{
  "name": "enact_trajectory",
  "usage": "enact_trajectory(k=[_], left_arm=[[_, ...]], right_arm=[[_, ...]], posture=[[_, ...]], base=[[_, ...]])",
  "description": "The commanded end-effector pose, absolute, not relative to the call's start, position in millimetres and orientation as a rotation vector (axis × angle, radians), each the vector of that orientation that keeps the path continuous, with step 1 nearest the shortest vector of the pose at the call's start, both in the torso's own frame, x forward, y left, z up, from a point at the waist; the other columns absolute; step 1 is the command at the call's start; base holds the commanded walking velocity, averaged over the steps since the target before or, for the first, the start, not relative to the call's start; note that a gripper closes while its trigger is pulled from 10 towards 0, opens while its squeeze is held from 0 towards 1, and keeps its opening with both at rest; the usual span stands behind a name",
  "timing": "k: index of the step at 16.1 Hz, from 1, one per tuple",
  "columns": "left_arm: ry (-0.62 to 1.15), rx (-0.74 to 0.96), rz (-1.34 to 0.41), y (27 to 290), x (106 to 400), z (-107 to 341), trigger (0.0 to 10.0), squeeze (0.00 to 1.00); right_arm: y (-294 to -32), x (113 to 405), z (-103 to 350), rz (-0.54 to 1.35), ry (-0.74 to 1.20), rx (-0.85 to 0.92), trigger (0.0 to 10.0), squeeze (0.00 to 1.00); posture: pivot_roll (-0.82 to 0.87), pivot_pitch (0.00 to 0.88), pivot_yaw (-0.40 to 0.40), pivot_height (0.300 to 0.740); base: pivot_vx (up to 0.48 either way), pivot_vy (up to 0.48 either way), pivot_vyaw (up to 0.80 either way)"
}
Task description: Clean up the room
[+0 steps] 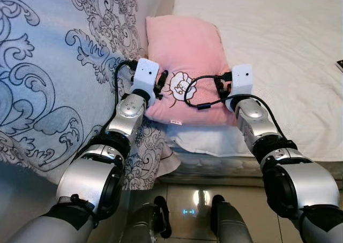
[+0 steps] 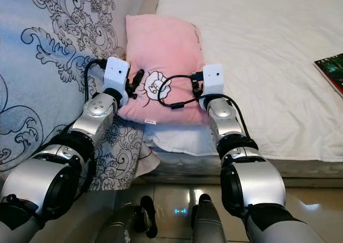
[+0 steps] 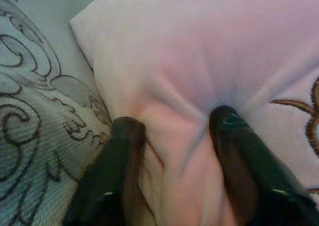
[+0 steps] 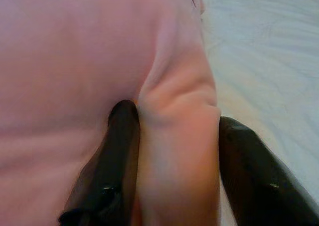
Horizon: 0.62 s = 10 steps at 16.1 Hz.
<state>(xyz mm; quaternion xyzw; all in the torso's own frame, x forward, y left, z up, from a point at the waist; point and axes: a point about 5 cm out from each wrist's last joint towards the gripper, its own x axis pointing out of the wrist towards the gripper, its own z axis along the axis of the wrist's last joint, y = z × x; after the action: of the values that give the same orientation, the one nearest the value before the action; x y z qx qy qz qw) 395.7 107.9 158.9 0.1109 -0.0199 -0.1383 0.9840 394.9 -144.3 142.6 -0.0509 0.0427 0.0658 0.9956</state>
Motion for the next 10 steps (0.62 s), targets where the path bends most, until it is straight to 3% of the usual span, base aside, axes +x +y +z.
enact_trajectory(k=[1,8,10], left_arm=[[-0.028,0.272,-0.250,123.6,395.6,156.4,10.0,1.00],[-0.210,0.251,-0.214,138.9,393.7,185.8,10.0,1.00],[-0.276,0.272,-0.194,147.3,392.8,199.8,10.0,1.00]], right_arm=[[-139.7,394.3,142.7,0.129,0.070,-0.083,10.0,1.00],[-128.6,390.0,155.7,0.147,-0.081,-0.058,10.0,1.00],[-132.5,386.9,160.3,0.117,-0.142,-0.032,10.0,1.00]], posture=[[-0.07,0.275,0.117,0.740],[-0.06,0.233,0.114,0.740],[-0.06,0.174,0.115,0.740]], base=[[0.000,0.000,0.00],[0.000,0.000,0.00],[0.000,0.000,0.00]])
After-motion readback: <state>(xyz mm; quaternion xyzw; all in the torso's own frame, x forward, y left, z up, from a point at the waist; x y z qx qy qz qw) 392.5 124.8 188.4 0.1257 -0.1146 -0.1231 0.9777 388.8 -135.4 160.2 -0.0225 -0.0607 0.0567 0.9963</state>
